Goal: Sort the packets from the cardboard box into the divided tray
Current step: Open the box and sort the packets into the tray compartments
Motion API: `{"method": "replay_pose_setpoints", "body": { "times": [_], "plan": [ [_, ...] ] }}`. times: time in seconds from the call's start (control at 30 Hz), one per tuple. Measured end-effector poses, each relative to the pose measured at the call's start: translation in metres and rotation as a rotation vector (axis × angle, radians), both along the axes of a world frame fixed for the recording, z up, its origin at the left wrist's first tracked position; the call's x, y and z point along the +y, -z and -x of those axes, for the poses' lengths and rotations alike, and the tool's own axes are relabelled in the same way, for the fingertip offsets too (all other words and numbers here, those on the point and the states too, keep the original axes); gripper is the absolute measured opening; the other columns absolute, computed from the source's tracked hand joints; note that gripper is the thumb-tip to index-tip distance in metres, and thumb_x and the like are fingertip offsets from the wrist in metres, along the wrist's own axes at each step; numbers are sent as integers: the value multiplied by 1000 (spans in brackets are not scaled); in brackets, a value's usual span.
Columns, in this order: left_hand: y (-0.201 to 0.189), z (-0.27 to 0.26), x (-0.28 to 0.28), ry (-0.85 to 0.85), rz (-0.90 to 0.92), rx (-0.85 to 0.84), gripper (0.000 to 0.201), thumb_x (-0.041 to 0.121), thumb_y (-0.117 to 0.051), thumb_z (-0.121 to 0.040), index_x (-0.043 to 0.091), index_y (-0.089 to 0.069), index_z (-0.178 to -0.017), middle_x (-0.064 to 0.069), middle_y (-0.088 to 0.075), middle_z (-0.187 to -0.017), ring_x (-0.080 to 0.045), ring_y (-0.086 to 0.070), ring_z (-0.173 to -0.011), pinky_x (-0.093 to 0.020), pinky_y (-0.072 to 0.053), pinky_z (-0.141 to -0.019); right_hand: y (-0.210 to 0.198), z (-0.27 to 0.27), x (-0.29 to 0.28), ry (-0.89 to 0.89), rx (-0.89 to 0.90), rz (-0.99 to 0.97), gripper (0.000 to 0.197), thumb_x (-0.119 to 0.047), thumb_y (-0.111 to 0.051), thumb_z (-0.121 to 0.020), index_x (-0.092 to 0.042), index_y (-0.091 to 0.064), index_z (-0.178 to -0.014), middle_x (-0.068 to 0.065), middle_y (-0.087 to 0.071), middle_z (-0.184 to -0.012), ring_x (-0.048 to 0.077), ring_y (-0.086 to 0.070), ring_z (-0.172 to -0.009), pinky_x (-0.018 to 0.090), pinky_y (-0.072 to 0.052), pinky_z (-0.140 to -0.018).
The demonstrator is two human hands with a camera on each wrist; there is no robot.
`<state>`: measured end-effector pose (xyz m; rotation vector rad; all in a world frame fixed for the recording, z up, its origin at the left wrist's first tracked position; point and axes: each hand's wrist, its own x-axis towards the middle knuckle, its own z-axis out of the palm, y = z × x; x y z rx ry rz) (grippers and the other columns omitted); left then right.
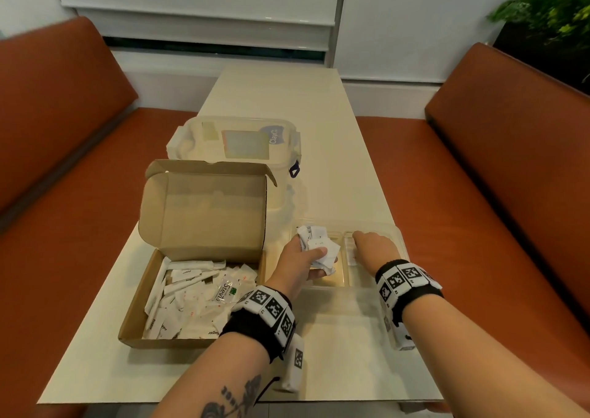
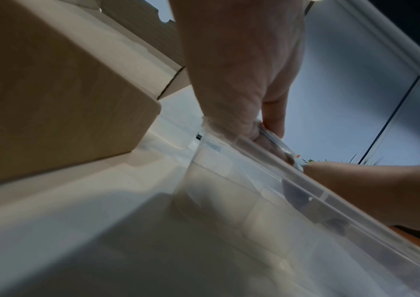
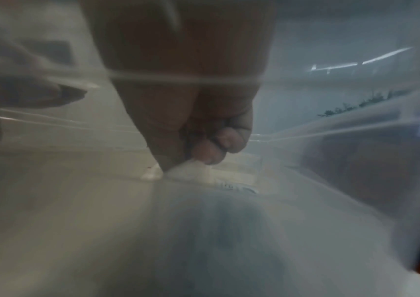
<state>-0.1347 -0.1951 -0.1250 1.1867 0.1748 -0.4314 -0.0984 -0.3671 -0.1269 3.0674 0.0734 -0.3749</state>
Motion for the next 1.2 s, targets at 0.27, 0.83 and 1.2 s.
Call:
{"method": "replay_pose_setpoints", "body": {
  "times": [0.27, 0.83, 1.2],
  "plan": [
    [2, -1, 0, -4, -19, -13, 27, -2, -54, -91, 22, -56, -102, -14, -62, -113, -28, -65, -95, -36, -60, -68, -2, 2, 0, 7, 2, -47, 30, -3, -37, -93, -7, -40, -123, 12, -64, -105, 28, -62, -91, 30, -42, -68],
    [2, 0, -5, -36, -68, -47, 33, 3, -67, -84, 13, -57, -113, -14, -68, -110, -26, -68, -92, -34, -59, -67, -39, 18, 19, 184, -16, -1041, 11, -17, -74, -79, -12, -64, -79, 1, -58, -67, 10, -54, -53, 16, -46, -47],
    [2, -3, -4, -37, -45, -29, 44, -7, -68, -79, 10, -55, -117, -17, -62, -117, -31, -63, -105, -37, -59, -73, -38, 14, 8, 321, -182, -1141, 8, -13, -68, -84, -8, -61, -82, 3, -63, -65, 8, -55, -49, 17, -44, -44]
  ]
}}
